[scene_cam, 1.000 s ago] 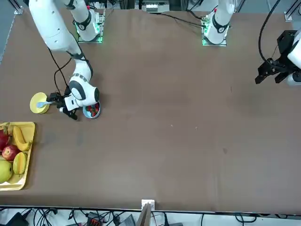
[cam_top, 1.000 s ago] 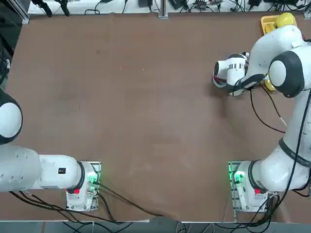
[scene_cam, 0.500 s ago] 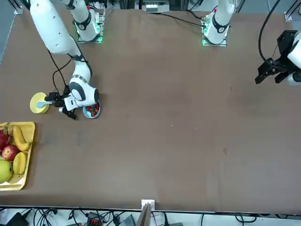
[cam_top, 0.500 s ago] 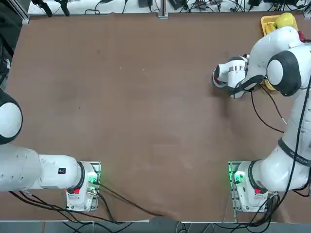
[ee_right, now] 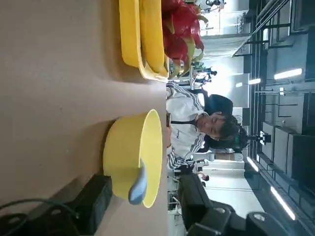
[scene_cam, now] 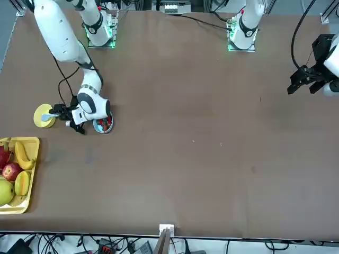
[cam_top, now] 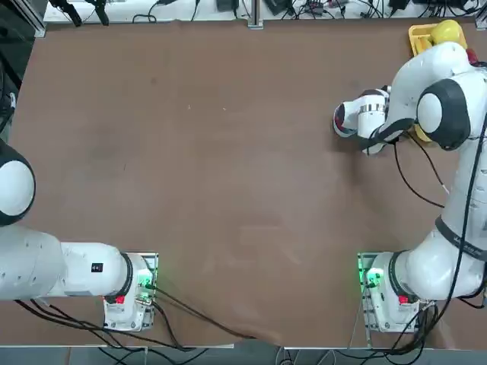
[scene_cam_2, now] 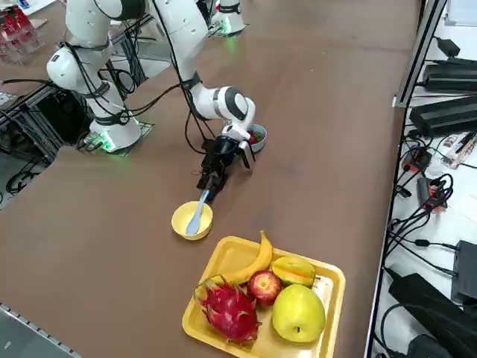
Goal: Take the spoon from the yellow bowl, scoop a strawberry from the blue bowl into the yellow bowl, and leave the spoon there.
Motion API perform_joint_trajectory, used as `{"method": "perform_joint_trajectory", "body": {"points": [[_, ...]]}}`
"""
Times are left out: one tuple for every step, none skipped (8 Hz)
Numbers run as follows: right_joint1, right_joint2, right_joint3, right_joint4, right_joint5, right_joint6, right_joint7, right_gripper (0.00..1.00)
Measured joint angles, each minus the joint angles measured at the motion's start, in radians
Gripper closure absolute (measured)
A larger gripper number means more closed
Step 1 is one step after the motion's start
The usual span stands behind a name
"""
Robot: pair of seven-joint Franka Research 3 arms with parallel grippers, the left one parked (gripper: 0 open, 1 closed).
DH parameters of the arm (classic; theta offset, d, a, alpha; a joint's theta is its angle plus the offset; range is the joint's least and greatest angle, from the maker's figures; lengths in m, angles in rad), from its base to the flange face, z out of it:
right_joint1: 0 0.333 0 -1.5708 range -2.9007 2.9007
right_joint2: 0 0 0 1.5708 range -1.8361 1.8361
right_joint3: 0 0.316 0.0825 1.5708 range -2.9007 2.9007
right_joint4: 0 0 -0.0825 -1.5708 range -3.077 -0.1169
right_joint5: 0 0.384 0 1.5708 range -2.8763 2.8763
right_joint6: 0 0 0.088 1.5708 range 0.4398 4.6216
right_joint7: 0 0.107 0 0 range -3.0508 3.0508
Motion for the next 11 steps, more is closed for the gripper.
{"method": "perform_joint_trajectory", "body": {"points": [[0.0, 0.004, -0.003, 0.0, -0.001, -0.003, 0.0, 0.19], [0.0, 0.006, -0.004, 0.0, -0.001, -0.005, 0.0, 0.21], [0.0, 0.006, -0.004, 0.0, -0.001, -0.006, 0.0, 0.22], [0.0, 0.006, -0.004, 0.0, -0.001, -0.006, 0.0, 0.24], [0.0, 0.006, -0.004, 0.001, -0.002, -0.006, 0.0, 0.25], [0.0, 0.006, -0.004, 0.003, -0.002, -0.006, 0.0, 0.26], [0.0, 0.006, -0.004, 0.005, -0.002, -0.006, 0.0, 0.27], [0.0, 0.006, -0.004, 0.005, -0.004, -0.006, 0.0, 0.28], [0.0, 0.006, -0.004, 0.005, -0.006, -0.006, 0.0, 0.29], [0.0, 0.006, -0.004, 0.005, -0.007, -0.006, 0.0, 0.31], [0.0, 0.007, -0.004, 0.005, -0.007, -0.006, 0.0, 0.36]]}}
